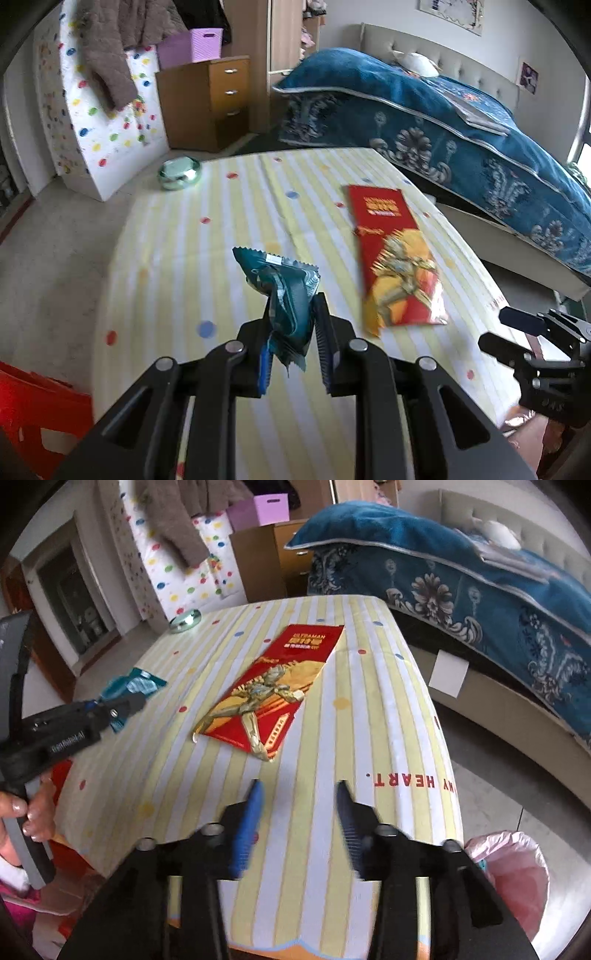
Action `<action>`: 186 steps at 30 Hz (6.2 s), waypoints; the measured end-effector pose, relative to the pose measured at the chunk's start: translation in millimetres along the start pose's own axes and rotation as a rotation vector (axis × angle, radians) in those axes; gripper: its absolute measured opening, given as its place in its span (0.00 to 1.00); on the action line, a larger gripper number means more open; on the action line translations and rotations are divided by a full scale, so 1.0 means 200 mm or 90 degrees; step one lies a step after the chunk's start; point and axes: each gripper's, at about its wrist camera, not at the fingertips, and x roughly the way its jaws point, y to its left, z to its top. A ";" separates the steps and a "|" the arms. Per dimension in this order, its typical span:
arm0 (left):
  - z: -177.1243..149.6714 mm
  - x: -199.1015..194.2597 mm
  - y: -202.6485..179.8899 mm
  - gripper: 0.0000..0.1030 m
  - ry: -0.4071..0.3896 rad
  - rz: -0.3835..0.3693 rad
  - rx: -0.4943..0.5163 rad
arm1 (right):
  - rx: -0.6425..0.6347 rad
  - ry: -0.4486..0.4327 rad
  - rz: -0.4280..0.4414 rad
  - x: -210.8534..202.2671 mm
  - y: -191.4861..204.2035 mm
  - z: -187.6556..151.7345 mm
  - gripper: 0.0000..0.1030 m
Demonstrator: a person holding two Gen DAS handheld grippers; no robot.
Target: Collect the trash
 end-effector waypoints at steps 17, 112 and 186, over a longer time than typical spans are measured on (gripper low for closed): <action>0.14 0.26 0.22 0.19 0.014 0.036 -0.024 | 0.019 0.019 -0.057 0.39 0.10 0.38 0.85; -0.17 -0.30 -0.34 0.19 -0.020 -0.053 0.091 | 0.155 -0.093 0.007 -0.47 -0.06 -0.39 0.07; -0.21 -0.90 0.10 0.93 -0.081 0.151 -0.056 | -0.080 -0.157 -0.063 -1.08 0.36 -0.10 0.91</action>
